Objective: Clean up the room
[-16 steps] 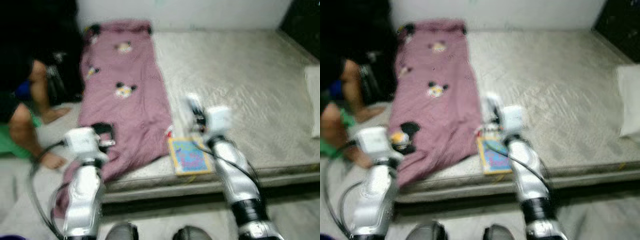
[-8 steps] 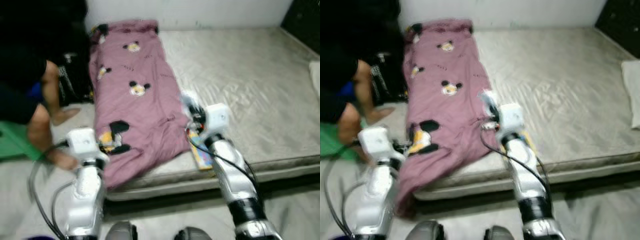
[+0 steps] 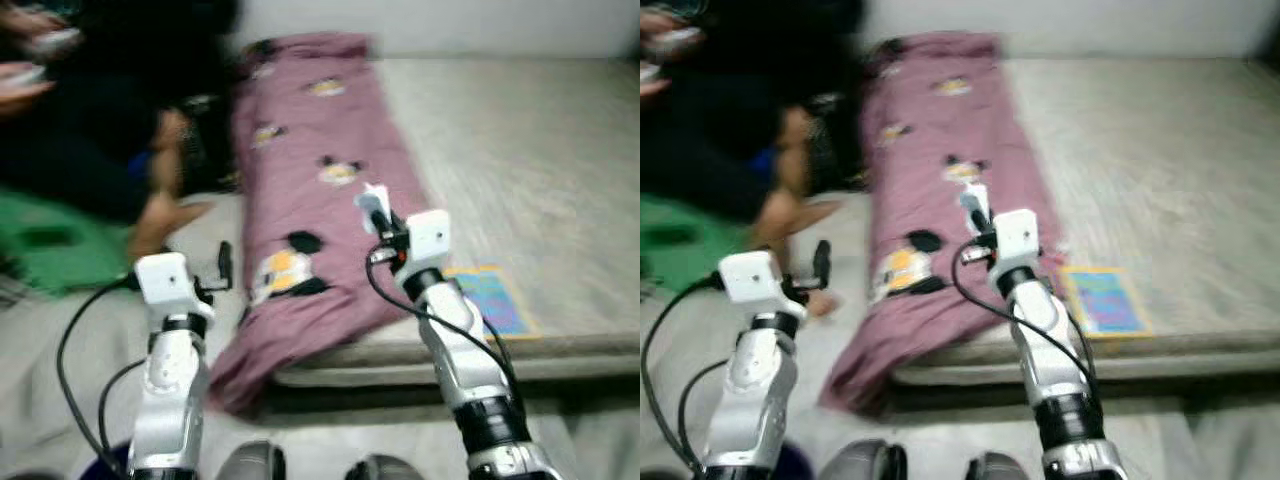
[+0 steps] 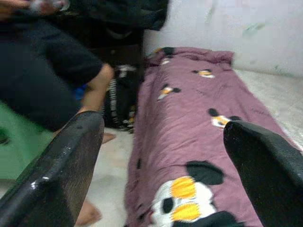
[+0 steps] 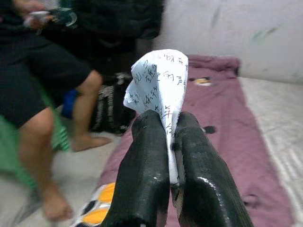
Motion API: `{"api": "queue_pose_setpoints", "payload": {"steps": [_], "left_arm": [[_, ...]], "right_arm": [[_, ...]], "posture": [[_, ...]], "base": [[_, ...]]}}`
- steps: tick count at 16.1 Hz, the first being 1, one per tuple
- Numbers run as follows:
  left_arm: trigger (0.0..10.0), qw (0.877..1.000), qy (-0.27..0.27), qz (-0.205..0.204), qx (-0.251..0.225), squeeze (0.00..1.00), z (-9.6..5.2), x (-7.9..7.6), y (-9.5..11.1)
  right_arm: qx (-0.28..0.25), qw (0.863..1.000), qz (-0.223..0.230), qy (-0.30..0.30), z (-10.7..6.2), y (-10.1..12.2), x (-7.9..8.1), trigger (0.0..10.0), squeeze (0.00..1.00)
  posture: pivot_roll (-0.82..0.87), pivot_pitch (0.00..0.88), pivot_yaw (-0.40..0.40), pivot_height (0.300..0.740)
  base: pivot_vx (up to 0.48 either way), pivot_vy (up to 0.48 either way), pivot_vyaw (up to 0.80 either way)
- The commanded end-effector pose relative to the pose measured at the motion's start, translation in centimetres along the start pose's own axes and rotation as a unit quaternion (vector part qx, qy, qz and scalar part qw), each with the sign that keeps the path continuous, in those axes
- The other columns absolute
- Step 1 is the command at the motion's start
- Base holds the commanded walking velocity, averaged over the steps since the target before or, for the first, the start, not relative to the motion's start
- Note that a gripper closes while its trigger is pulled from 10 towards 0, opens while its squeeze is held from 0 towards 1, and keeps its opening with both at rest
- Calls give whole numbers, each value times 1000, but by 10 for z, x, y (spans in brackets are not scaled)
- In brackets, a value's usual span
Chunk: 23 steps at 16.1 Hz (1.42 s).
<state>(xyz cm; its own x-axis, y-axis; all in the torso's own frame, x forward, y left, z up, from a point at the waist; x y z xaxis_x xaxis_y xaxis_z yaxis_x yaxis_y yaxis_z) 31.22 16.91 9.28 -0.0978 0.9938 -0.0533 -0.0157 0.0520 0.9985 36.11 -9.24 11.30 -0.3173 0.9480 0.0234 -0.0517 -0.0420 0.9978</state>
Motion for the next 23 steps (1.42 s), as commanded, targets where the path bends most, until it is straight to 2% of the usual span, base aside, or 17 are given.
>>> {"api": "queue_pose_setpoints", "payload": {"steps": [1, 11, 23], "left_arm": [[10000, 1000, 4, 5, -3, 0, 0, 3, 2], [10000, 1000, 1, 4, -4, 0, 2, -1, 3], [10000, 1000, 19, 11, -15, 0, 2, 7, 8]], "right_arm": [[-16, 1000, -3, 4, 3, 10, 3, 10000, 0], [-12, 1000, -2, 9, 2, 8, 7, 10000, 0], [-14, 1000, 0, 22, 6, 9, 12, 10000, 0]], "posture": [[-10, 32, -30, 740], [-11, 44, -38, 740], [-2, 36, -49, 740]], "base": [[0, 0, 800], [0, 0, 800], [0, 0, 800]]}}
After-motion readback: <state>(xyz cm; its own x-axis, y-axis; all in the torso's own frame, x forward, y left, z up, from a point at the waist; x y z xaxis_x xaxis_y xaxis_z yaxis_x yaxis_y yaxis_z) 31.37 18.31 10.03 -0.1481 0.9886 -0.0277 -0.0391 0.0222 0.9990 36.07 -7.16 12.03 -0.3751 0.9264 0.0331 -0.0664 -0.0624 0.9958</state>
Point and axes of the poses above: a point about 5 cm out from each wrist's last joint towards the gripper, its own z axis pointing out of the wrist towards the gripper, its own y axis along the axis of the wrist's last joint, x = y × z, the point moved 6 cm from there along z, pointing out of the wrist towards the gripper, and after that the axes turned 3 degrees about z, right-handed, at the moved point
